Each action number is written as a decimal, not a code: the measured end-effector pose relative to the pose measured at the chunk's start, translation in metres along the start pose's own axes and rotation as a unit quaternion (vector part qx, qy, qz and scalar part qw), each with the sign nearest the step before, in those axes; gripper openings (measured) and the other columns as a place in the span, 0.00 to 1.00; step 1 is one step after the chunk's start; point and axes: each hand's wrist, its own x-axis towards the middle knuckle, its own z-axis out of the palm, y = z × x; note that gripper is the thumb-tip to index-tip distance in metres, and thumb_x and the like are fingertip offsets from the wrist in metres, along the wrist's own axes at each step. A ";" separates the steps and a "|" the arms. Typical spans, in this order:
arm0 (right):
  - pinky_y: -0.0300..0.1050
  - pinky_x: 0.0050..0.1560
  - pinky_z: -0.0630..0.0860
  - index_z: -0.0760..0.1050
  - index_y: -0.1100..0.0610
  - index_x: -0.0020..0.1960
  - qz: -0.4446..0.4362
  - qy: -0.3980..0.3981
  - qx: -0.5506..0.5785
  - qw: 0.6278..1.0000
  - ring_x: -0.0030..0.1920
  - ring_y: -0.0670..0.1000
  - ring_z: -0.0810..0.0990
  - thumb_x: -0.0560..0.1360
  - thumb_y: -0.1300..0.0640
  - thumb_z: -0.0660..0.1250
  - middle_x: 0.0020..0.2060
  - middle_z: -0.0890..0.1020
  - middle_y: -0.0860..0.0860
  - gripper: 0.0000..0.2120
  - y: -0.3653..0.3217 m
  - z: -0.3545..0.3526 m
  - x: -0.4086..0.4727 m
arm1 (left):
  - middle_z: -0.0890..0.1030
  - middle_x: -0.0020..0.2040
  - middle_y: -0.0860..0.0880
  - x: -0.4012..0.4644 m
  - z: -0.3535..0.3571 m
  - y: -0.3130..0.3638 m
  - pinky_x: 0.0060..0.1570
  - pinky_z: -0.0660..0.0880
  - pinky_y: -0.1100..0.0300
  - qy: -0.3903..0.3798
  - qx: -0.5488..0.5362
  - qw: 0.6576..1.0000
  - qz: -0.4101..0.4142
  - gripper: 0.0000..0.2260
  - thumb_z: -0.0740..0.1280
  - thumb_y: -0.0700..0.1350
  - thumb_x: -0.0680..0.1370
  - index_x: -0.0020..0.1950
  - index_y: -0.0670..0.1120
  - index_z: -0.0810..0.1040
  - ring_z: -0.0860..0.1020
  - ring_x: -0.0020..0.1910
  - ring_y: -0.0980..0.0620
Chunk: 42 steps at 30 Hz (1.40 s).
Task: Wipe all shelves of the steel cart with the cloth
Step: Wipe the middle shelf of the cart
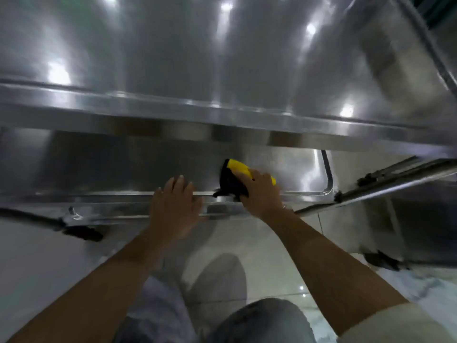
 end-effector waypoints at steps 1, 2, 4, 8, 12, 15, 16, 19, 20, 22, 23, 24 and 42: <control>0.52 0.57 0.73 0.63 0.40 0.73 -0.016 -0.036 0.026 0.999 0.60 0.62 0.73 0.74 0.52 0.65 0.65 0.72 0.54 0.29 -0.008 -0.010 -0.012 | 0.68 0.72 0.40 -0.022 -0.013 -0.005 0.65 0.66 0.47 -0.033 -0.005 0.999 -0.023 0.29 0.47 0.60 0.78 0.71 0.44 0.69 0.67 0.70 0.42; 0.52 0.57 0.74 0.63 0.41 0.73 -0.031 -0.066 0.057 0.996 0.60 0.62 0.74 0.75 0.55 0.64 0.63 0.73 0.56 0.29 -0.016 -0.024 -0.026 | 0.71 0.69 0.39 -0.044 -0.027 -0.012 0.63 0.68 0.48 -0.054 -0.018 0.997 -0.048 0.31 0.45 0.60 0.77 0.70 0.43 0.69 0.69 0.67 0.41; 0.53 0.57 0.75 0.64 0.43 0.73 -0.069 -0.083 0.102 0.989 0.60 0.61 0.75 0.75 0.58 0.63 0.62 0.75 0.56 0.29 -0.038 -0.054 -0.057 | 0.70 0.70 0.41 -0.085 -0.058 -0.023 0.65 0.67 0.49 -0.106 -0.022 0.990 -0.092 0.28 0.48 0.59 0.80 0.73 0.44 0.65 0.69 0.68 0.42; 0.54 0.58 0.74 0.62 0.43 0.74 -0.133 -0.080 0.132 0.979 0.61 0.60 0.73 0.75 0.57 0.63 0.67 0.73 0.53 0.29 -0.093 -0.131 -0.122 | 0.67 0.74 0.47 -0.158 -0.131 -0.041 0.65 0.66 0.53 -0.164 -0.143 0.955 -0.203 0.22 0.51 0.58 0.81 0.74 0.53 0.65 0.68 0.69 0.46; 0.55 0.58 0.73 0.69 0.51 0.72 -0.238 -0.107 0.170 0.950 0.62 0.62 0.73 0.72 0.59 0.66 0.65 0.74 0.57 0.28 -0.150 -0.216 -0.162 | 0.71 0.70 0.46 -0.214 -0.214 -0.059 0.60 0.66 0.55 -0.168 -0.306 0.888 -0.299 0.20 0.53 0.57 0.82 0.68 0.51 0.72 0.71 0.66 0.45; 0.55 0.61 0.72 0.71 0.54 0.70 -0.330 -0.113 0.171 0.922 0.63 0.61 0.74 0.70 0.62 0.67 0.66 0.75 0.57 0.28 -0.202 -0.270 -0.174 | 0.76 0.66 0.45 -0.242 -0.282 -0.078 0.59 0.68 0.55 -0.090 -0.335 0.888 -0.302 0.19 0.54 0.57 0.82 0.64 0.50 0.76 0.73 0.63 0.45; 0.55 0.61 0.72 0.71 0.54 0.70 -0.352 -0.110 0.170 0.914 0.64 0.60 0.74 0.69 0.63 0.67 0.66 0.75 0.56 0.29 -0.221 -0.285 -0.177 | 0.79 0.60 0.45 -0.249 -0.303 -0.085 0.53 0.69 0.56 -0.048 -0.358 0.883 -0.299 0.17 0.55 0.56 0.82 0.57 0.50 0.79 0.75 0.59 0.45; 0.57 0.62 0.71 0.67 0.47 0.73 -0.393 -0.086 0.174 0.899 0.66 0.60 0.70 0.70 0.60 0.66 0.69 0.71 0.52 0.32 -0.286 -0.324 -0.182 | 0.82 0.47 0.47 -0.268 -0.365 -0.108 0.49 0.72 0.56 0.040 -0.454 0.847 -0.274 0.13 0.58 0.51 0.81 0.43 0.52 0.80 0.78 0.50 0.47; 0.57 0.63 0.70 0.65 0.45 0.74 -0.405 -0.081 0.172 0.894 0.67 0.59 0.69 0.70 0.58 0.65 0.70 0.69 0.51 0.33 -0.308 -0.337 -0.184 | 0.82 0.48 0.47 -0.275 -0.383 -0.118 0.53 0.73 0.54 0.062 -0.484 0.833 -0.262 0.12 0.59 0.49 0.81 0.45 0.50 0.81 0.79 0.51 0.47; 0.56 0.64 0.70 0.63 0.47 0.74 -0.433 -0.067 0.179 0.881 0.68 0.59 0.68 0.68 0.59 0.66 0.71 0.69 0.52 0.35 -0.354 -0.363 -0.188 | 0.82 0.50 0.46 -0.289 -0.419 -0.145 0.58 0.73 0.51 0.106 -0.543 0.793 -0.254 0.10 0.60 0.47 0.81 0.49 0.49 0.81 0.79 0.53 0.47; 0.54 0.64 0.70 0.64 0.50 0.74 -0.450 -0.055 0.184 0.872 0.67 0.58 0.69 0.68 0.61 0.67 0.70 0.69 0.54 0.35 -0.377 -0.374 -0.190 | 0.82 0.50 0.47 -0.297 -0.436 -0.161 0.59 0.74 0.50 0.123 -0.569 0.773 -0.253 0.09 0.61 0.46 0.81 0.49 0.50 0.81 0.79 0.53 0.48; 0.52 0.64 0.70 0.65 0.53 0.74 -0.471 -0.041 0.188 0.861 0.66 0.58 0.70 0.68 0.63 0.68 0.69 0.71 0.55 0.35 -0.398 -0.385 -0.192 | 0.82 0.50 0.48 -0.306 -0.453 -0.179 0.57 0.76 0.52 0.132 -0.586 0.761 -0.244 0.08 0.62 0.45 0.81 0.49 0.50 0.81 0.79 0.52 0.48; 0.50 0.72 0.64 0.55 0.39 0.73 -0.543 -0.056 0.186 0.817 0.74 0.52 0.63 0.82 0.62 0.55 0.76 0.60 0.46 0.26 -0.700 -0.458 -0.132 | 0.79 0.49 0.45 -0.415 -0.576 -0.481 0.44 0.78 0.54 0.192 -0.473 0.810 -0.289 0.05 0.66 0.41 0.79 0.53 0.44 0.78 0.78 0.48 0.47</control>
